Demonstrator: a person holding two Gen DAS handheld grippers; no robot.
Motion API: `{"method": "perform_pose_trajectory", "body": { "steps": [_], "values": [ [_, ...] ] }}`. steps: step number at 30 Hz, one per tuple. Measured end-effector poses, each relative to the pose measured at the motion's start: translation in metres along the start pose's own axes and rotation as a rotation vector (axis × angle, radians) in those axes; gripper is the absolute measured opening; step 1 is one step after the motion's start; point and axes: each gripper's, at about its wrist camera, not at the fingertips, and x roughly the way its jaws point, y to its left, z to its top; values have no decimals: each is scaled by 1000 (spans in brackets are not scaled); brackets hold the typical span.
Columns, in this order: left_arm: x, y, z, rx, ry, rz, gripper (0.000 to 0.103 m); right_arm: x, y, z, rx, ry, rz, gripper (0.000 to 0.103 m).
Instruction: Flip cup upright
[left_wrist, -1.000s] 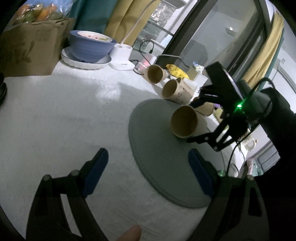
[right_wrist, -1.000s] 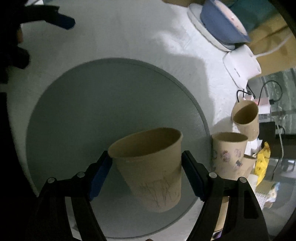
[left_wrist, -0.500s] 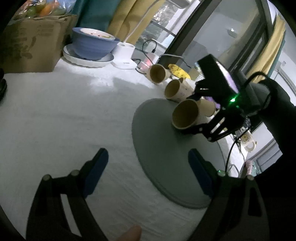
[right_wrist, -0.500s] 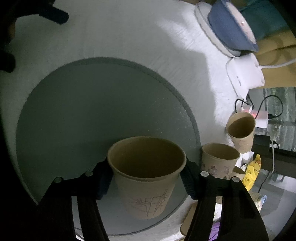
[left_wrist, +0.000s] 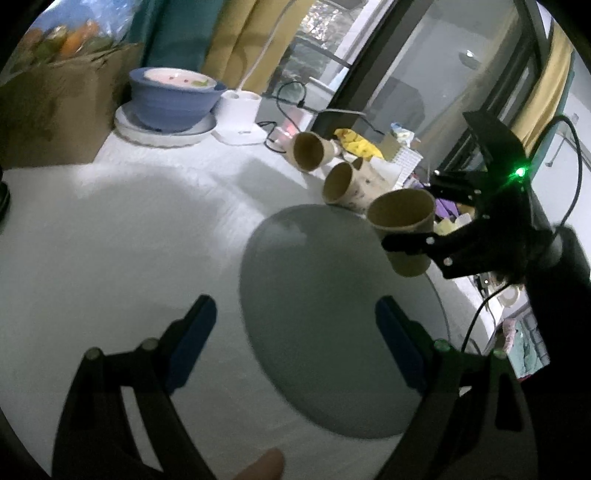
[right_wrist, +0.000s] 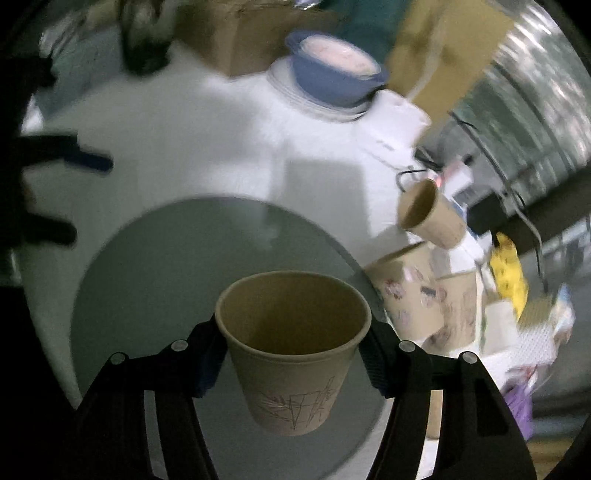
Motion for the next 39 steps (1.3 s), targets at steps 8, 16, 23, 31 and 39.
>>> {"method": "perform_pose_trajectory", "body": {
  "steps": [8,16,23,31,39],
  "values": [
    [15,-24,14,6,-15,24,89,-23,-25,-37,350,-305,79,66],
    [35,-38,26,2,-5,44,89,-18,-37,-73,572,-453,18,66],
    [46,-44,32,5,-16,65,89,-7,-40,-87,612,-437,-22,67],
    [48,-41,29,-17,-33,91,89,-5,-33,-91,607,-424,-53,68],
    [44,-44,22,-16,-46,108,89,-10,-22,-93,605,-409,-78,72]
  ]
}}
